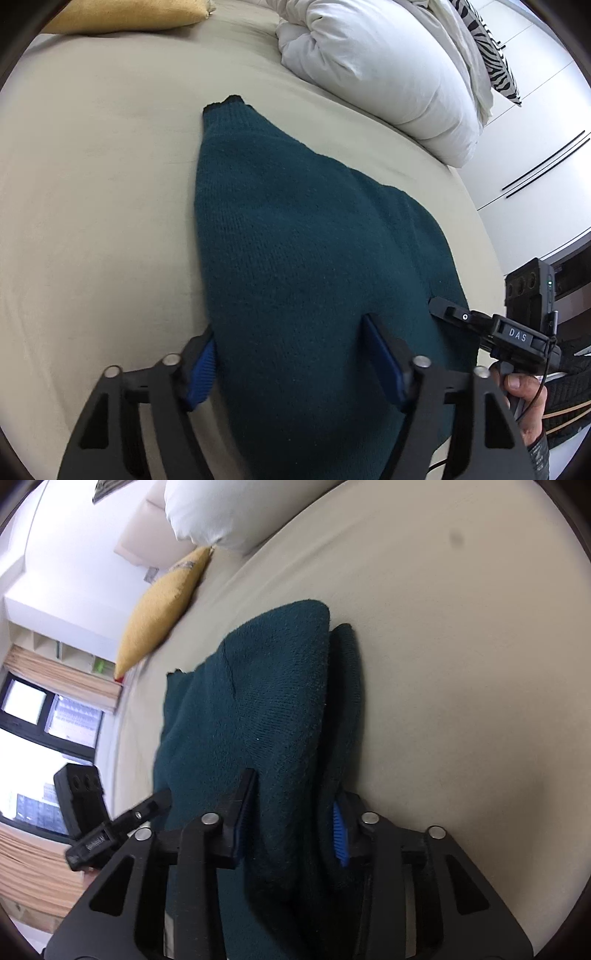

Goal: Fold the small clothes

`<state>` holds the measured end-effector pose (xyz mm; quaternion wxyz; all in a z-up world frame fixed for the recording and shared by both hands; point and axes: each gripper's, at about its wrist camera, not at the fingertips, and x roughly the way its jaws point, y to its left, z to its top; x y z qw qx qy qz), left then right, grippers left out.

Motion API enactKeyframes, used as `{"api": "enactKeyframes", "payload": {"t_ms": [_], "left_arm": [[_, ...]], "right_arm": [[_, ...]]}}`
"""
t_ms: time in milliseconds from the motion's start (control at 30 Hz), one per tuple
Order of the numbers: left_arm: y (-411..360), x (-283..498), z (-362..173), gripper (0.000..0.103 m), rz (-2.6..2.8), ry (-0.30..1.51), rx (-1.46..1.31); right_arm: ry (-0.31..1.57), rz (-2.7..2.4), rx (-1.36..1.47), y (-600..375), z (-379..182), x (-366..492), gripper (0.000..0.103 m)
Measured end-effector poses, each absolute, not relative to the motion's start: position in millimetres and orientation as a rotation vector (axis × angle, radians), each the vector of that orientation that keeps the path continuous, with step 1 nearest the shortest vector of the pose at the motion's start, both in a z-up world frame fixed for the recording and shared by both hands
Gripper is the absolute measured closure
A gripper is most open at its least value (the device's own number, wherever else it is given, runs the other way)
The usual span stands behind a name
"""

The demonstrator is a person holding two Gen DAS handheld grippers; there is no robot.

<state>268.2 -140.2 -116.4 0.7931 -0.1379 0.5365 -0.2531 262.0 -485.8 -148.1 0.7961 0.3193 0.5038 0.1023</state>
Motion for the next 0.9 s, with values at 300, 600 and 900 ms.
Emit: {"api": "enactKeyframes", "payload": {"t_ms": [300, 600, 900], "left_arm": [[-121.7, 222.7, -60.3, 0.066, -0.530, 1.083, -0.162], [-35.7, 141.1, -4.9, 0.066, -0.515, 1.009, -0.096], [29.4, 95.6, -17.1, 0.066, -0.449, 1.030, -0.106]], "right_arm": [[1.008, 0.086, 0.284, -410.4, -78.7, 228.1, 0.082], [0.914, 0.238, 0.240, -322.0, -15.2, 143.3, 0.082], [0.939, 0.365, 0.304, -240.2, -30.4, 108.7, 0.082]]}}
